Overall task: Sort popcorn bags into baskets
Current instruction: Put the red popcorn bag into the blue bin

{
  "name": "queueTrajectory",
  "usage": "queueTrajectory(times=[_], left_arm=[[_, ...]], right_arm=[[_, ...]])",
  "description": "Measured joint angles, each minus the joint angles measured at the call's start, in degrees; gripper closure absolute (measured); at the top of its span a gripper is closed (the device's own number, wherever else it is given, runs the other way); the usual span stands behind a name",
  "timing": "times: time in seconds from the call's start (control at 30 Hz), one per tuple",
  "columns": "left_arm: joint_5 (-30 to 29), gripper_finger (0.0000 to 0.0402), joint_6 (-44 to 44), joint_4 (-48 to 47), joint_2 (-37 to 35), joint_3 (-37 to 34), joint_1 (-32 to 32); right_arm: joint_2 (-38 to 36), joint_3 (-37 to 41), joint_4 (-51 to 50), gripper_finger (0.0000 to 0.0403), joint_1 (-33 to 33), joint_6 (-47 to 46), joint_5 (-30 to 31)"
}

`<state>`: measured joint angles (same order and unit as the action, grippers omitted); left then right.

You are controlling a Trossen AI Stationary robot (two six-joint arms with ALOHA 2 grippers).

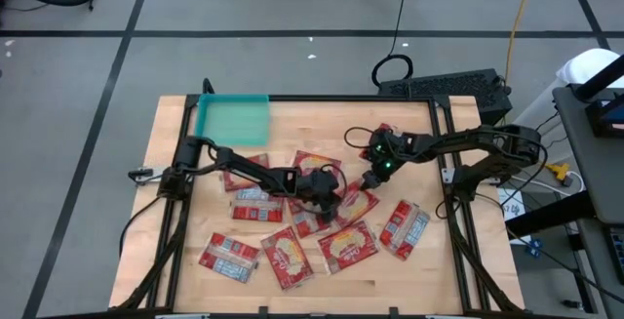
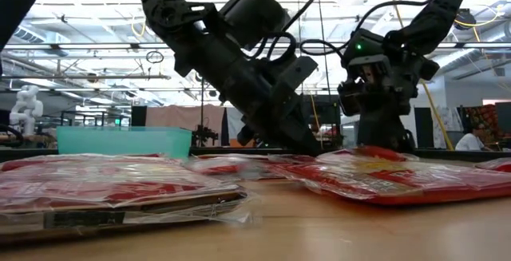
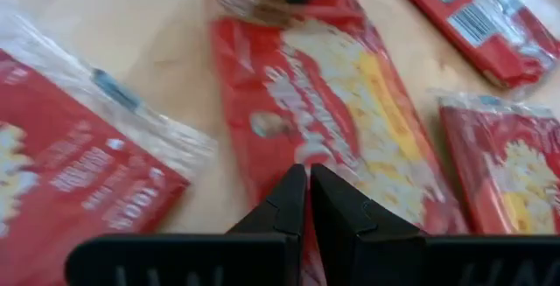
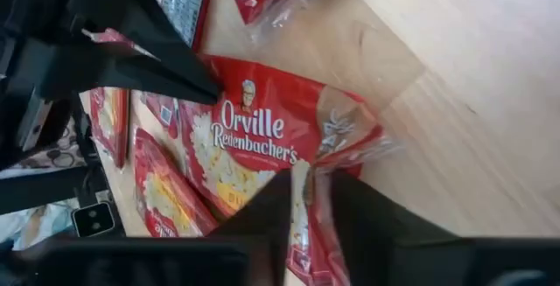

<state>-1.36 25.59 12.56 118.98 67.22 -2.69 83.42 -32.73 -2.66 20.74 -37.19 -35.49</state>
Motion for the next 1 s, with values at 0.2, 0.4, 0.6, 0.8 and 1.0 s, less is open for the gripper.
queueTrajectory(times=[0.2,0.4,0.6,0.8,1.0], left_arm=[[5.7,0.0378,2.4,-1.6,-3.1,0.0,3.5],[9.4,0.0364,8.5,-2.3,-5.7,0.1,6.9],[14.5,0.0267,8.1,-7.0,-4.7,0.0,7.9],[16.8,0.0147,5.9,-9.2,-4.7,0.0,7.4],[18.0,0.008,6.5,-9.4,-4.6,-0.3,6.9]], right_arm=[[0.0,0.0,0.6,0.0394,-2.7,-2.4,5.0],[-0.7,-0.1,2.5,0.0402,-5.2,-2.5,3.9],[-0.7,-0.1,3.1,0.0402,-6.6,-2.2,4.0],[-0.7,-0.1,6.4,0.0403,-6.6,-1.6,4.1],[-0.7,-0.1,9.0,0.0403,-6.6,0.2,5.6]])
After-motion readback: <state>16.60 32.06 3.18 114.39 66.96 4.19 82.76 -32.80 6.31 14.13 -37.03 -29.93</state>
